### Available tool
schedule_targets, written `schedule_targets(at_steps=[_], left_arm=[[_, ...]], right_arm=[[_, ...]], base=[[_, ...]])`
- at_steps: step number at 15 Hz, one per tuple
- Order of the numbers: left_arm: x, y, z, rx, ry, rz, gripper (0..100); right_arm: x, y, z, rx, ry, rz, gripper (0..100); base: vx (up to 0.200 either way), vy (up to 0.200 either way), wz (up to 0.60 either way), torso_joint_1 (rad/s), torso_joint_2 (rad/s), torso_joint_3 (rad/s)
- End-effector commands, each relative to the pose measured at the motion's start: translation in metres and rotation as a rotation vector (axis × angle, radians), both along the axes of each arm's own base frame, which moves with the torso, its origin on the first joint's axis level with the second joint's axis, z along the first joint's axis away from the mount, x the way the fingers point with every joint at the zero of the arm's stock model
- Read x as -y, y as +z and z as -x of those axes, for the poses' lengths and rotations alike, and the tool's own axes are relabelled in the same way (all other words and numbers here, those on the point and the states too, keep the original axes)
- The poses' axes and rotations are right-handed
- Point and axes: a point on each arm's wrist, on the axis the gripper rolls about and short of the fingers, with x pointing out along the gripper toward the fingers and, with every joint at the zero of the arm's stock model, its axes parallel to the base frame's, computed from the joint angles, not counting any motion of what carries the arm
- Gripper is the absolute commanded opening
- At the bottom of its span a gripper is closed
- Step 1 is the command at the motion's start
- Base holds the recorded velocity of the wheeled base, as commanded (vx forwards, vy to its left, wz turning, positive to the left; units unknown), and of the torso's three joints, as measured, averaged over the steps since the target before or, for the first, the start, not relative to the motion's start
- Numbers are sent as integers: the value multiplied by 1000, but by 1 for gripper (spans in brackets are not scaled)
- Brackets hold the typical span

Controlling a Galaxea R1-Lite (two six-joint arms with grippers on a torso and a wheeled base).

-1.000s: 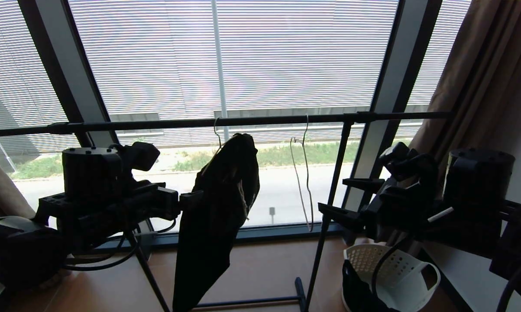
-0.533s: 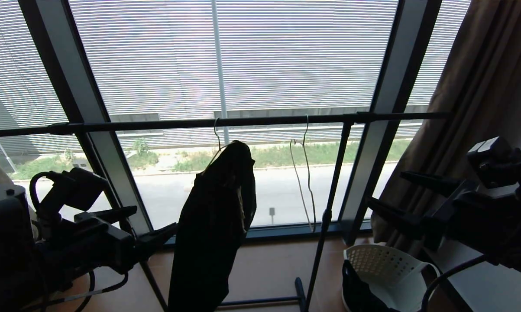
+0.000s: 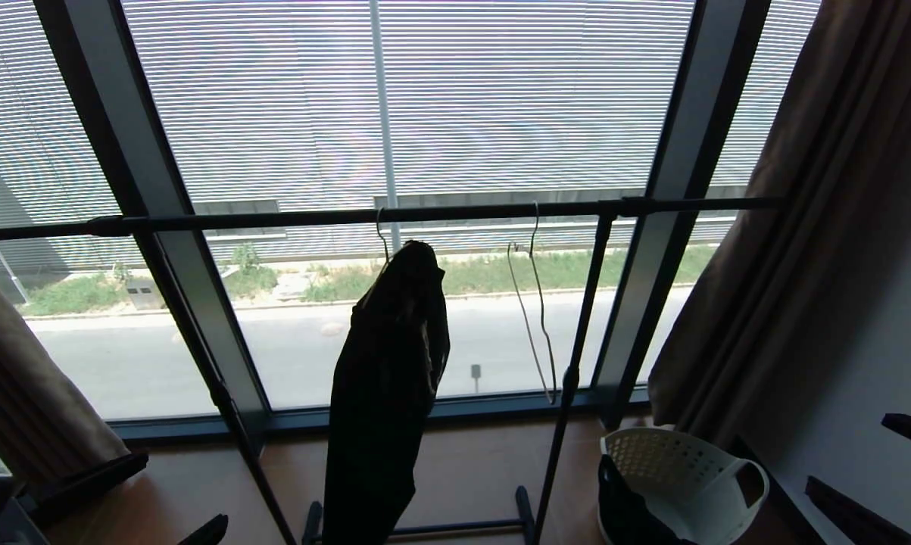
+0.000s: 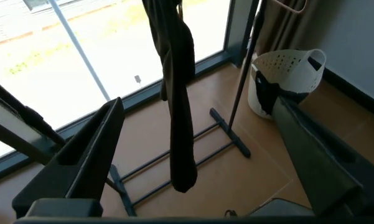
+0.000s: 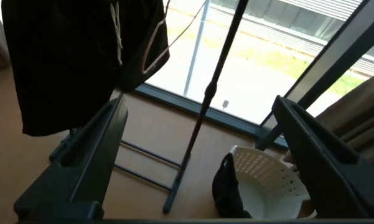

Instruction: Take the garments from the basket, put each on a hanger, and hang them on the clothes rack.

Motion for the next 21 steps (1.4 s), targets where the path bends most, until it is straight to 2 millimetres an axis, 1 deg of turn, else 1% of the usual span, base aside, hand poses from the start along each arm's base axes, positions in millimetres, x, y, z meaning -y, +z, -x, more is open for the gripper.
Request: schedule_targets(at_steps=[1, 3, 4, 5, 6, 7, 9, 10, 12, 13, 15, 19, 21], left_arm=[[-8, -4, 28, 74, 1, -2, 100], [-10, -7, 35, 68, 11, -4, 100], [-12, -9, 40, 83, 44, -8, 100], [-15, -13, 46, 107, 90, -13, 100], [-17, -17, 51, 124, 119, -13, 100], [-18, -17, 54, 150, 138, -8, 100], [-22, -30, 68, 116, 138, -22, 100], [-24, -37, 74, 110, 136, -19, 100], [-28, -50, 88, 133, 138, -12, 100], [-29, -51, 92, 152, 140, 11, 100], [-29, -52, 92, 131, 156, 63, 100], [-29, -52, 92, 138, 147, 43, 100], [-29, -52, 92, 137, 147, 44, 100]], right_arm=[[24, 1, 39, 103, -97, -33, 100], [29, -2, 44, 115, -218, -30, 100], [32, -5, 50, 139, -316, -34, 100], [34, -16, 60, 172, -434, -37, 100], [34, -29, 67, 192, -500, -37, 100], [34, -40, 71, 204, -524, -38, 100], [33, -72, 82, 254, -471, -57, 100], [32, -83, 85, 267, -434, -61, 100], [31, -84, 87, 265, -398, -80, 100], [31, -84, 87, 264, -400, -85, 100], [31, -84, 87, 263, -399, -80, 100], [31, -84, 86, 263, -393, -84, 100], [31, -84, 86, 263, -392, -81, 100]], base=[[0, 0, 0, 0, 0, 0], [0, 0, 0, 0, 0, 0], [0, 0, 0, 0, 0, 0], [0, 0, 0, 0, 0, 0], [0, 0, 0, 0, 0, 0], [0, 0, 0, 0, 0, 0], [0, 0, 0, 0, 0, 0], [0, 0, 0, 0, 0, 0], [0, 0, 0, 0, 0, 0], [0, 0, 0, 0, 0, 0], [0, 0, 0, 0, 0, 0], [0, 0, 0, 0, 0, 0], [0, -200, 0, 2, 0, -2]])
